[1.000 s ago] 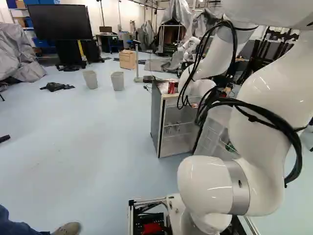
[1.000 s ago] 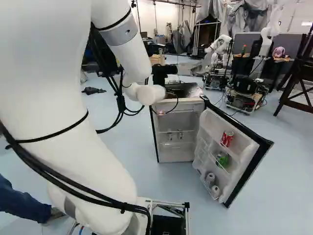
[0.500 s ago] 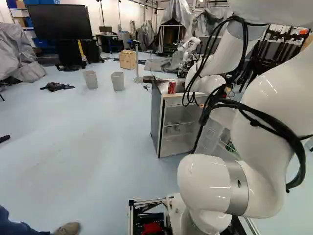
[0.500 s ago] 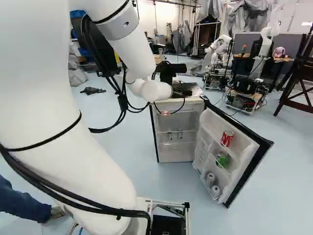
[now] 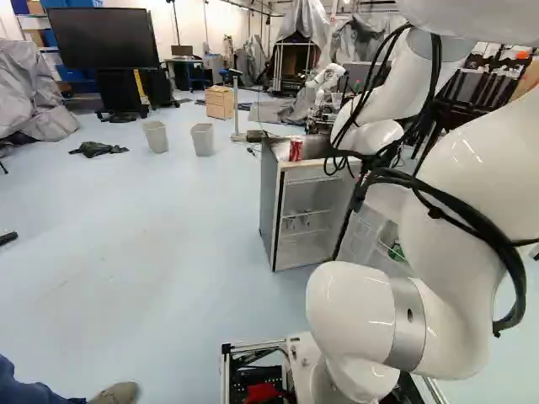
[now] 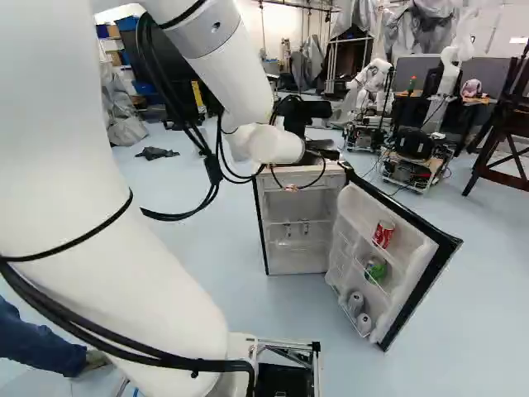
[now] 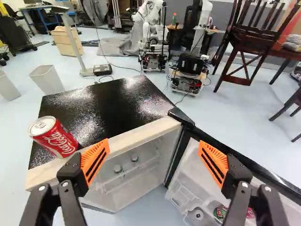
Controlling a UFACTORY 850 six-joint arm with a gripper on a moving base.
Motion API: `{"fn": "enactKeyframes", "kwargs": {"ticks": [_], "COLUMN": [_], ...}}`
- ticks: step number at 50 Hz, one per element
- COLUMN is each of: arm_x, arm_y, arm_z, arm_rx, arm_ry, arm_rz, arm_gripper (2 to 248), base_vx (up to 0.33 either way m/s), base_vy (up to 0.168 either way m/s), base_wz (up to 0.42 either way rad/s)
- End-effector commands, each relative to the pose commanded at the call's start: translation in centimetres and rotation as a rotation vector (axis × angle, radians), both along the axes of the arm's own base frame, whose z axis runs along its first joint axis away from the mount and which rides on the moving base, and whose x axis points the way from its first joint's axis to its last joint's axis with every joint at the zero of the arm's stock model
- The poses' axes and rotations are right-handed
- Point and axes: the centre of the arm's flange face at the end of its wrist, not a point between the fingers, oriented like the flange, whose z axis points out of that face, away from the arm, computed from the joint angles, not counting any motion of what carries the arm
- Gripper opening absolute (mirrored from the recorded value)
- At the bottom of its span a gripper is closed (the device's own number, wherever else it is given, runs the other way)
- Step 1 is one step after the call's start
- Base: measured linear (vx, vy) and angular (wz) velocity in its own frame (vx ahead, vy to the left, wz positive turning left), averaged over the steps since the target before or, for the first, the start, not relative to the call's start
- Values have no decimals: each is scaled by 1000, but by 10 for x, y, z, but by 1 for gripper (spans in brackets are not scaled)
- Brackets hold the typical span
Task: Grab a drink from the fridge
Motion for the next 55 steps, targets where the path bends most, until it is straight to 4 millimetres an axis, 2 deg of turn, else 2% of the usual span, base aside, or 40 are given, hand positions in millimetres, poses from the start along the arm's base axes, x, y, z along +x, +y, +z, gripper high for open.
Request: {"fn": "enactKeyframes", "kwargs": {"ticks": [11,55], "arm_x": [-2,-3], "arm_y": [-17,-88], "arm_z": [4,-8], "arm_rx": [24,157], "arm_ry": [19,119], "arm_rz": [-51,-245], "arm_gripper": [247,247], "base_vx": [0,0], "base_vy": [0,0], "base_wz": [0,0]}}
